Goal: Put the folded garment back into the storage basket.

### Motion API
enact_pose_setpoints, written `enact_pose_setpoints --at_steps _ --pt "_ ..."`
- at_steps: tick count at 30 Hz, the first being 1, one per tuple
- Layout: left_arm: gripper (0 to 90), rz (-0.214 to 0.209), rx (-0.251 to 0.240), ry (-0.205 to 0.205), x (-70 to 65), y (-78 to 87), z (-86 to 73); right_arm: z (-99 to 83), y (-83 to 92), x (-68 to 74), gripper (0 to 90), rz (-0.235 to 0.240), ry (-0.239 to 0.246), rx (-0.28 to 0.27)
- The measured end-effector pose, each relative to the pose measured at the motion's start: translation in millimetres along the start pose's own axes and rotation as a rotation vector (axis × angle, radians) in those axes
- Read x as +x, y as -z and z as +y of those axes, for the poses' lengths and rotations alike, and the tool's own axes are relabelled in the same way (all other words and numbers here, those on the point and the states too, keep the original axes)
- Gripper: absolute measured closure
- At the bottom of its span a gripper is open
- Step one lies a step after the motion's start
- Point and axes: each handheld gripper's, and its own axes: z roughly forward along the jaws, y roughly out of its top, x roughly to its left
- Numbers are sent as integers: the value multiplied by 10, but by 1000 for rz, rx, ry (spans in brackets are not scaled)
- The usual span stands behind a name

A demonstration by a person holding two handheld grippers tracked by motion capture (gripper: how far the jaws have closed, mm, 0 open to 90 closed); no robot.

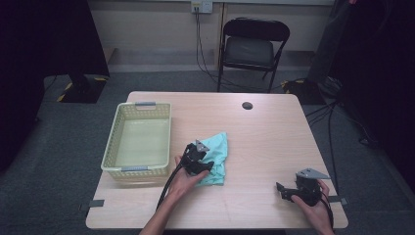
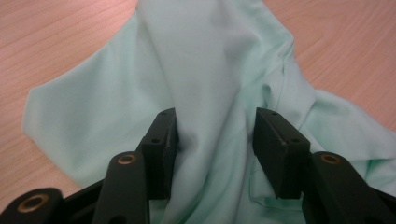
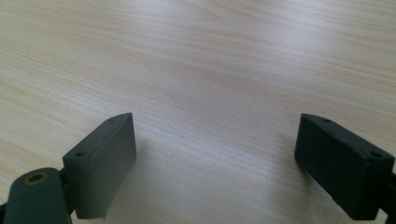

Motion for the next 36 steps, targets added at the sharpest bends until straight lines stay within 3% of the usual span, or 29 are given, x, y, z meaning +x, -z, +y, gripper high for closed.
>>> enact_pose_setpoints --at_steps 8,11,15,25,36 --pt "702 -15 -6 2 -17 -2 8 1 -1 0 118 1 1 0" --pt "725 -18 -6 8 -12 -2 11 1 -1 0 118 2 1 0" --pt "742 -5 -6 -4 -33 2 9 1 -1 0 118 2 1 0" --pt "761 12 -47 28 -52 40 -1 1 -1 0 118 1 0 0" --pt "763 -44 -84 8 -68 200 68 1 -1 0 118 1 0 0"
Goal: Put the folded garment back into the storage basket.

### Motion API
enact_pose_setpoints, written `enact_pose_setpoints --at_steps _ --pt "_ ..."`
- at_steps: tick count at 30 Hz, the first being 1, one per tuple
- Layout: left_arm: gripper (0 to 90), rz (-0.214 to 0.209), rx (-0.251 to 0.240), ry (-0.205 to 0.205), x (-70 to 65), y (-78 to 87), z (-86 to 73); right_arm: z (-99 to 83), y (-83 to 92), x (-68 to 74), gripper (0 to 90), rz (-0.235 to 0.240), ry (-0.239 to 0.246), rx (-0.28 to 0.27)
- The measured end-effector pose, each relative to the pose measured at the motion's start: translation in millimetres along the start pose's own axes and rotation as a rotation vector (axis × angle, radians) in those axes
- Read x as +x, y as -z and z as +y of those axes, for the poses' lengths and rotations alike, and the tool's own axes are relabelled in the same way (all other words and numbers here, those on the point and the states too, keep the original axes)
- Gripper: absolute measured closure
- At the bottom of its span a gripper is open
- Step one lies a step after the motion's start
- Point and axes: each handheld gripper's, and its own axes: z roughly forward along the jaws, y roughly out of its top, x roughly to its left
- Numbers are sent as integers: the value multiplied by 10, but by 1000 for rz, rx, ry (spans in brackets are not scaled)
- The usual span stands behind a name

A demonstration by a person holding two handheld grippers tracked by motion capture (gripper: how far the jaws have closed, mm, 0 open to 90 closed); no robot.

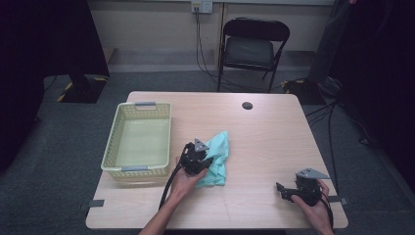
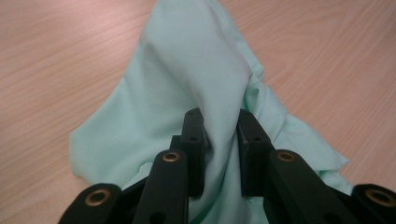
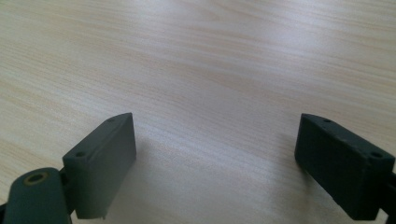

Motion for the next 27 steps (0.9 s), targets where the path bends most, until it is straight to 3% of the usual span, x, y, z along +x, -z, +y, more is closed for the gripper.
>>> enact_pose_setpoints --at_steps 10,27 --pt "763 -13 -35 -27 -43 102 76 0 0 0 118 0 0 0" --pt "763 -51 -76 -26 -53 224 150 0 0 0 118 0 0 0"
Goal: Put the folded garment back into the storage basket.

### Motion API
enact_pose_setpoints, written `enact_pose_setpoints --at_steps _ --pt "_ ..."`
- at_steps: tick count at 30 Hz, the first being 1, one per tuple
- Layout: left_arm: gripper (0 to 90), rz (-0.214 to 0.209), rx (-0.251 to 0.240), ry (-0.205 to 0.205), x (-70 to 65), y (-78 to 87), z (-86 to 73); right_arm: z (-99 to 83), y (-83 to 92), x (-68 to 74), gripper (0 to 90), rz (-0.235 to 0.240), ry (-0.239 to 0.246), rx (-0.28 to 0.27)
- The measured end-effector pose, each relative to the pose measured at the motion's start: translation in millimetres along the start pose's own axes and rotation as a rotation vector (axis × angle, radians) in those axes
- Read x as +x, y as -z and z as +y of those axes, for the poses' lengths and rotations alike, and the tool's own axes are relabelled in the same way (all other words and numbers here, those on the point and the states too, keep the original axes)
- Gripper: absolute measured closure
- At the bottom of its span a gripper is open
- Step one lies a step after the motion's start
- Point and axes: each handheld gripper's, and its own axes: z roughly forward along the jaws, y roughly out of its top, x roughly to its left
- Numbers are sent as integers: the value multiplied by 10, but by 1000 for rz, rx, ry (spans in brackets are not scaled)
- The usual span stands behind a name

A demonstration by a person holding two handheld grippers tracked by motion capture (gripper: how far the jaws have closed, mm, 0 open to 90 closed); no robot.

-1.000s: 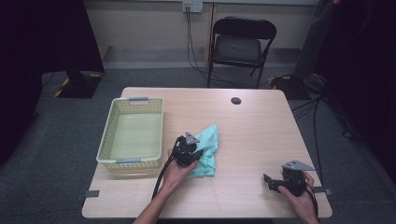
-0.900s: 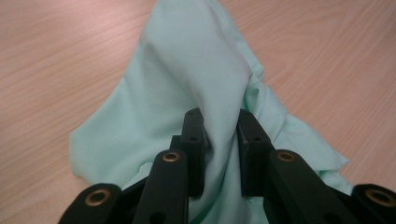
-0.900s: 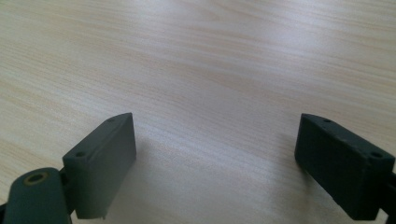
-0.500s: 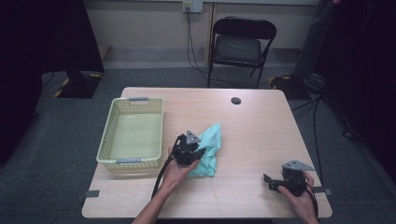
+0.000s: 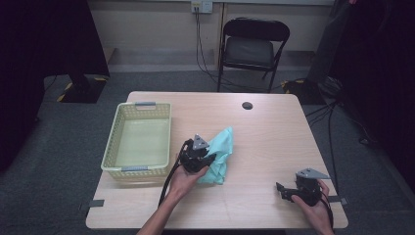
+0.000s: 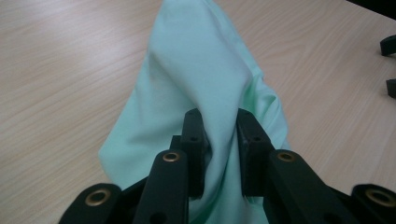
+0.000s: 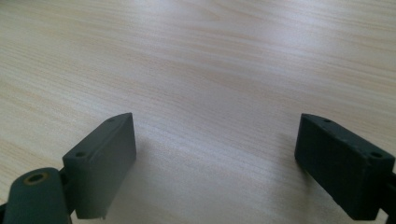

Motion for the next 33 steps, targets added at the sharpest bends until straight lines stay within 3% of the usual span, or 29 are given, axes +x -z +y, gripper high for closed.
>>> enact_pose_setpoints --at_steps 33 --pt "763 -47 -55 -31 -40 330 189 0 0 0 118 0 0 0"
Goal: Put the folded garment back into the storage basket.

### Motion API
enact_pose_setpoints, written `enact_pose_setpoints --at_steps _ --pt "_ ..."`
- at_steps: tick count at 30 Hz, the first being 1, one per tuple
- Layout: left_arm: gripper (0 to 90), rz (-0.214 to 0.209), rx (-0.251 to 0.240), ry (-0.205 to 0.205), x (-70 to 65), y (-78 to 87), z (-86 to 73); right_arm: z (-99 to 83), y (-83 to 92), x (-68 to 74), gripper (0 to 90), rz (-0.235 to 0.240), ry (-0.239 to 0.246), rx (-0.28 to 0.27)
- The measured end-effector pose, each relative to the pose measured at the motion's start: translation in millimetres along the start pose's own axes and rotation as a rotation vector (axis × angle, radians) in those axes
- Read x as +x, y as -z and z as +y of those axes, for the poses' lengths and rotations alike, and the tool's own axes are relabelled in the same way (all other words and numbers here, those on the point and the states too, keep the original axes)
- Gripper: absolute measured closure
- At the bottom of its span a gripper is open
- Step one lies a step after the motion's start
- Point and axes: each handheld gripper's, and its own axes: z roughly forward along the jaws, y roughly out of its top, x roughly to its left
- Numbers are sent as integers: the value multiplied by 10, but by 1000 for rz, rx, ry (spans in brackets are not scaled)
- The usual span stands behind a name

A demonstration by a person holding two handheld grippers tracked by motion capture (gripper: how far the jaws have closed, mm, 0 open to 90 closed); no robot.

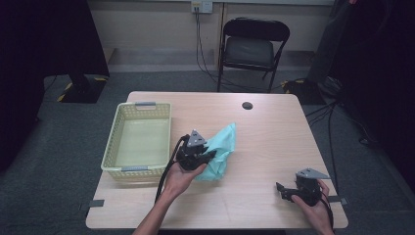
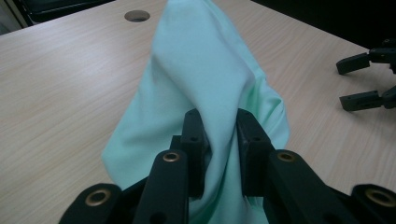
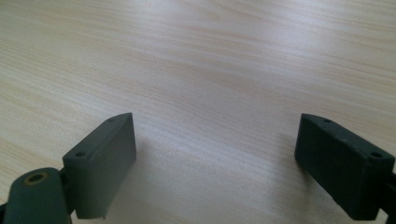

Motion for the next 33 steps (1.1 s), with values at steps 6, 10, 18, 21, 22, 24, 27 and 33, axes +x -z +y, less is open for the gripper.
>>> enact_pose_setpoints --at_steps 6,10,18,21,22,24,27,33 --pt "764 -2 4 -13 -1 45 40 0 0 0 118 0 0 0" --pt "764 -1 -4 -14 9 90 65 0 0 0 118 0 0 0" --pt "764 4 -21 -9 44 201 120 0 0 0 118 0 0 0" --pt "765 7 -24 -16 42 223 136 0 0 0 118 0 0 0" --pt "765 8 -21 -17 39 229 141 0 0 0 118 0 0 0" --pt "765 8 -21 -25 33 237 152 0 0 0 118 0 0 0" --pt "765 6 -20 -30 30 259 170 0 0 0 118 0 0 0" --pt "764 9 -26 -39 48 314 195 0 0 0 118 0 0 0"
